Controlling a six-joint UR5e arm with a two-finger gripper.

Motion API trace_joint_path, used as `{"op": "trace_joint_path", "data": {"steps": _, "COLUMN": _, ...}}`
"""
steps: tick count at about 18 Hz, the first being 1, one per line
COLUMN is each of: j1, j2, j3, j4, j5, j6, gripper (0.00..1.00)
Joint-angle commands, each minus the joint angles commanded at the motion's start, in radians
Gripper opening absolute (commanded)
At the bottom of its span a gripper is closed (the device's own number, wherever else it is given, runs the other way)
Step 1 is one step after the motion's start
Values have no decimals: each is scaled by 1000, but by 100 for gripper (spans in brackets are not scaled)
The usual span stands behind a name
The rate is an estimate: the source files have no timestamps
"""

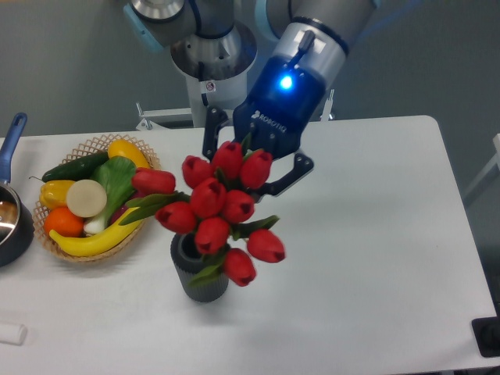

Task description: Pick up the flowers from the vase

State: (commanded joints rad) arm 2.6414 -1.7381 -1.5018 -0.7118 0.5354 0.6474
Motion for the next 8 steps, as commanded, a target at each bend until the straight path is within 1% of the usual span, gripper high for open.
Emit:
{"op": "trace_joint_path", "data": {"steps": 5, "j1": 64, "j2": 15, "j3": -3, "j4": -2, "j5": -47, "j6": -12, "gripper": 43}}
{"op": "trace_joint_path", "data": {"steps": 8, "j1": 88, "j2": 15, "j3": -3, "j4": -2, "j5": -57, "j6": -6, "gripper": 43}}
